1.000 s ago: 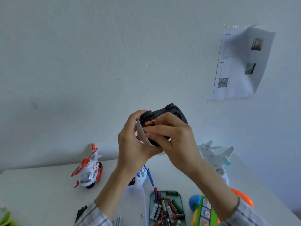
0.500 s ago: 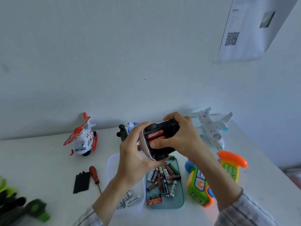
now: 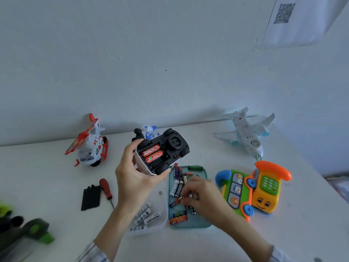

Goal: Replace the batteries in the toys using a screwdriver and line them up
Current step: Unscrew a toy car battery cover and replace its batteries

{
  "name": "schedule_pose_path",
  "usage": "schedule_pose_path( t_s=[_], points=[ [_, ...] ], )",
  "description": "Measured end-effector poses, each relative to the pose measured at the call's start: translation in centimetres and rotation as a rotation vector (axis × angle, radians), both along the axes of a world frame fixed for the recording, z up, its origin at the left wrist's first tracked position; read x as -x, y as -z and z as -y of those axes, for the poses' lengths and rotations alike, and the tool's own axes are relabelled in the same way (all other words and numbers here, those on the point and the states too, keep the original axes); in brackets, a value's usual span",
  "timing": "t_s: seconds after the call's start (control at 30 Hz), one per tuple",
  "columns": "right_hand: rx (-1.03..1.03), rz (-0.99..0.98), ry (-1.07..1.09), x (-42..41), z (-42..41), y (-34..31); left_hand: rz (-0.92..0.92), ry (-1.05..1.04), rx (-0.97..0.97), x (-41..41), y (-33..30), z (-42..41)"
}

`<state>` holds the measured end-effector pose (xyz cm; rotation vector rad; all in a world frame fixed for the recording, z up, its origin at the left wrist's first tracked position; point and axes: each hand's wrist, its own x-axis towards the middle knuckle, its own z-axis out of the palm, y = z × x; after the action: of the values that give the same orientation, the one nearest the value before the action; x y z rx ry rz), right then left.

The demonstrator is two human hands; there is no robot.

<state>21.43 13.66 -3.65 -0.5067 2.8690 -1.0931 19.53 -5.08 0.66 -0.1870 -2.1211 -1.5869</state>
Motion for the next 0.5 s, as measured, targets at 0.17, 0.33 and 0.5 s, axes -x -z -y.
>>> schedule_pose_path(
  t_s=[0.17, 0.33, 0.5],
  points=[
    [-0.483, -0.098, -0.292, -1.5, 1.9, 3.2, 0.036, 0.003, 0.033, 0.0, 1.1, 0.0],
    [-0.503, -0.222, -0.28, -1.6, 2.5, 3.6, 0.05, 0.021, 0.018, -0.2, 0.9, 0.2],
    [0.114, 0.026, 0.089, -0.2, 0.7, -1.3, 0.005, 0.017, -0.091, -0.6, -1.1, 0.3]
  ],
)
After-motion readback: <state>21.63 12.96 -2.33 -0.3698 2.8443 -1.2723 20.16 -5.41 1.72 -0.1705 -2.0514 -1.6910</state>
